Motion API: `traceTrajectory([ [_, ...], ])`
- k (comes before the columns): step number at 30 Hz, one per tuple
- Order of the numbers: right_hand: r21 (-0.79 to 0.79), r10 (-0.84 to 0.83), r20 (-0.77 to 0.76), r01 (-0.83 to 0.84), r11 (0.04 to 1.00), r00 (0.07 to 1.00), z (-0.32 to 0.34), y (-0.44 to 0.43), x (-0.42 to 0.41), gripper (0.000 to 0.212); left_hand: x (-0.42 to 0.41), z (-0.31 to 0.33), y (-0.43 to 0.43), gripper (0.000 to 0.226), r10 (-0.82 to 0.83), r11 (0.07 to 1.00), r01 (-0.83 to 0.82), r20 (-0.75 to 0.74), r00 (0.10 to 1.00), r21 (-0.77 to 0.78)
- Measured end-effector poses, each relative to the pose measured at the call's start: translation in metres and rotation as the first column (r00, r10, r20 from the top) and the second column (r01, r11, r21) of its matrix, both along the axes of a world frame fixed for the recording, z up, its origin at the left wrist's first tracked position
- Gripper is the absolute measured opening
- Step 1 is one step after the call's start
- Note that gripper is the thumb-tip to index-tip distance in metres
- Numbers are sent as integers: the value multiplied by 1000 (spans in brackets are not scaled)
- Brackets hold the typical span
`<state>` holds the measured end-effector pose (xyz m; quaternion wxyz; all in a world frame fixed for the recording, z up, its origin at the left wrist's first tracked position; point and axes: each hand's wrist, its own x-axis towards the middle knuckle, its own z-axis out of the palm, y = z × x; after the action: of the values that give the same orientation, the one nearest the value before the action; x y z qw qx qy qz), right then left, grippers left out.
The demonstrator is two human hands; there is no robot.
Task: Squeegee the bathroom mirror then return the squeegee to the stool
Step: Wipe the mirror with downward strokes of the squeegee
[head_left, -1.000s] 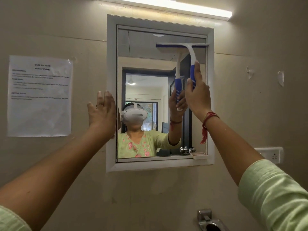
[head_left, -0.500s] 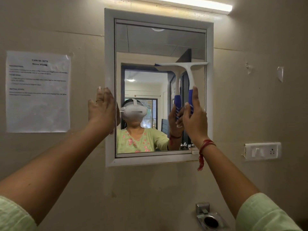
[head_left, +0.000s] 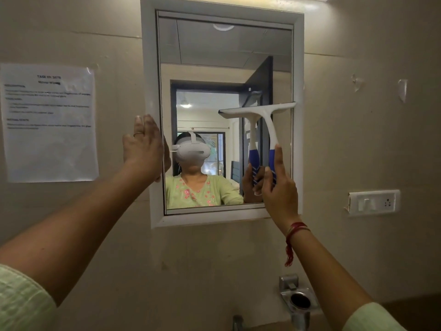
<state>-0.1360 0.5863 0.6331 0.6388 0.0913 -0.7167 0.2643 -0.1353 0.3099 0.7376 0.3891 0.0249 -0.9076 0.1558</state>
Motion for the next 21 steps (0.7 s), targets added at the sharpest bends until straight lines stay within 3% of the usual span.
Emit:
traceTrajectory([
  [21, -18, -33, 211, 37, 999, 977, -117, -3, 40, 62, 1, -1, 1, 139, -58, 997, 58, -5, 998, 59],
])
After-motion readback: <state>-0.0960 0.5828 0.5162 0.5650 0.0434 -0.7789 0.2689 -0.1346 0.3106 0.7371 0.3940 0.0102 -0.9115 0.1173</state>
